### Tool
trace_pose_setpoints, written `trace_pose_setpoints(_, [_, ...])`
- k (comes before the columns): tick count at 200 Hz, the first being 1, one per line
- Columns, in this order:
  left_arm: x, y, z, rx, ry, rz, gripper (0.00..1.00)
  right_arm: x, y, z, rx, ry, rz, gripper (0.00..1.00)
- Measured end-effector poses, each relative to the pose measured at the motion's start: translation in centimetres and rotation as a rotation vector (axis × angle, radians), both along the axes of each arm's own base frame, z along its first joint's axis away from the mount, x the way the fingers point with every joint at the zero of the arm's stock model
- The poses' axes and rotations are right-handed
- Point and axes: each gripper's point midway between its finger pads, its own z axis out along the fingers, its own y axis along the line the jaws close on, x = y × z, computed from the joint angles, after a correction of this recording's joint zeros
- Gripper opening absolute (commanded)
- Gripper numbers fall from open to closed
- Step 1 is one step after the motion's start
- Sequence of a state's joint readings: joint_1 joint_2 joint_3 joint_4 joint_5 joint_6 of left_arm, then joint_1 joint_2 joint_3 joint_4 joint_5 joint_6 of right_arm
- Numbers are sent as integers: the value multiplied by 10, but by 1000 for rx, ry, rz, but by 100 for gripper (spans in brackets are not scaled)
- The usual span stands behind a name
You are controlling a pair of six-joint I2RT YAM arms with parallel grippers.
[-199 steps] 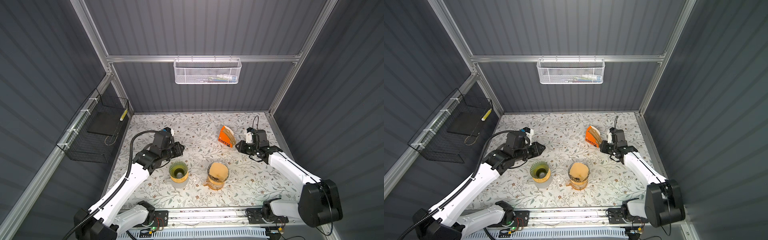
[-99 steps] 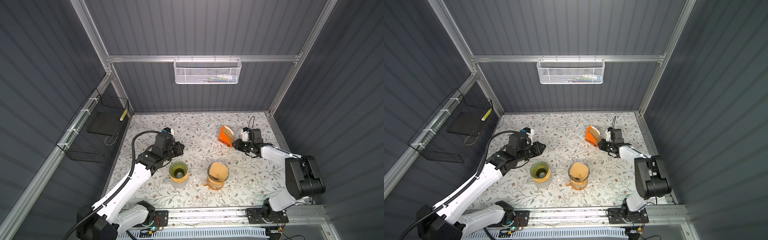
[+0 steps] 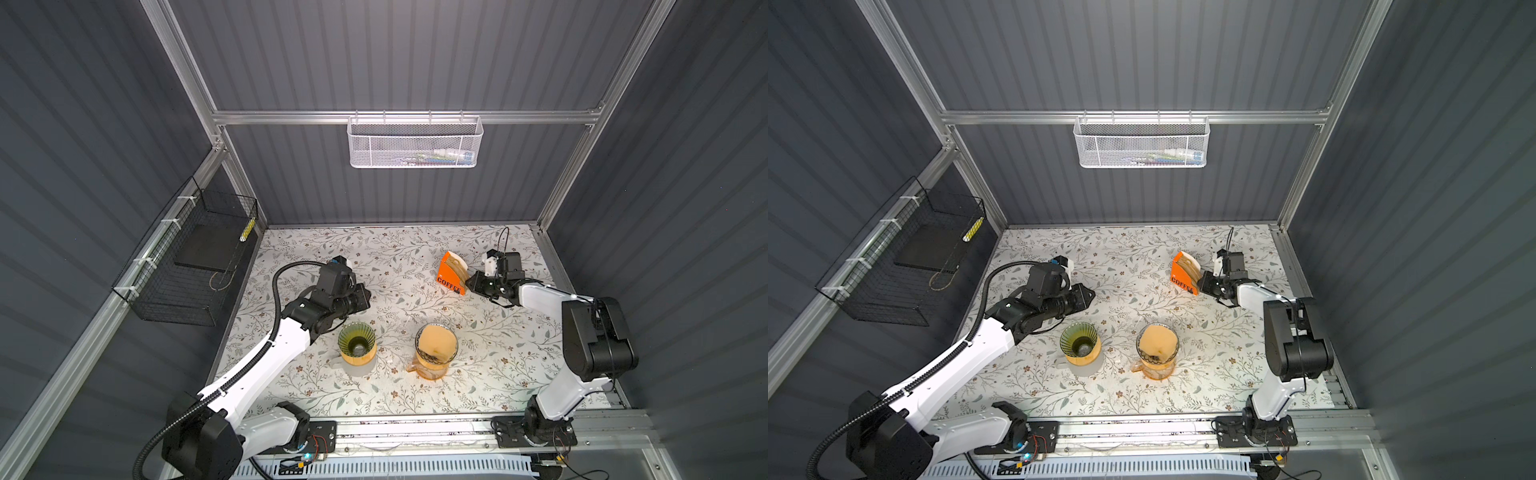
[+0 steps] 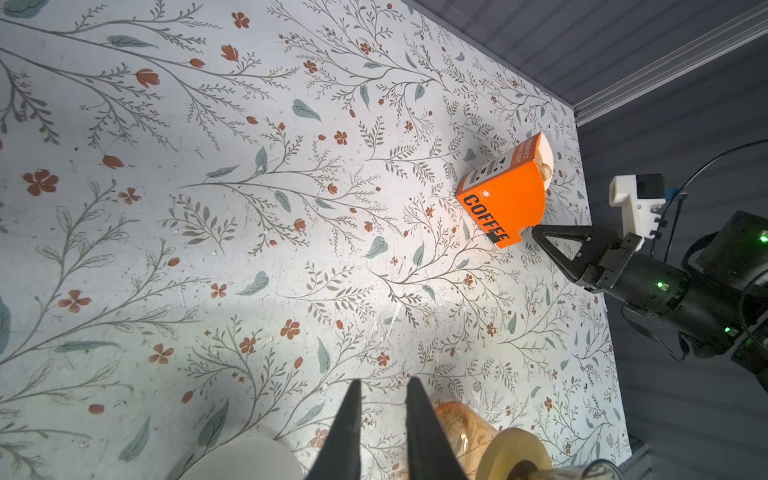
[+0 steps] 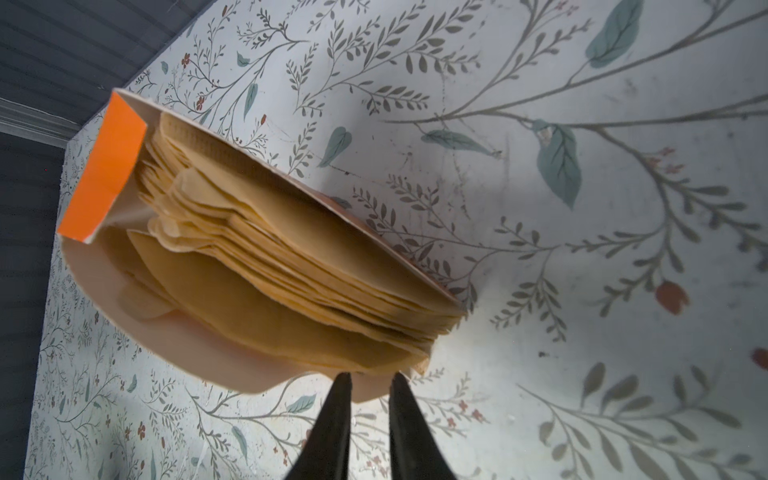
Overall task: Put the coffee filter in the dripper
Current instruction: 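Lower the right gripper onto the paper filter stack in the COFFEE box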
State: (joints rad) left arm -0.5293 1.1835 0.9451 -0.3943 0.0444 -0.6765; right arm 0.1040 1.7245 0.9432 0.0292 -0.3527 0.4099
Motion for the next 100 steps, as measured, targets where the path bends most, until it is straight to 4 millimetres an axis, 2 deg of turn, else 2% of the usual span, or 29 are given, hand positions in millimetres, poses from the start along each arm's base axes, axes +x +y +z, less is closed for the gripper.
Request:
trace_pose_setpoints(31, [2, -1, -3, 3, 5, 0, 22, 4, -3, -4, -5, 9, -3, 22])
trace_pose_setpoints(100, [7, -5, -9, 4, 11, -2, 22, -1, -3, -18, -15, 56, 7, 24])
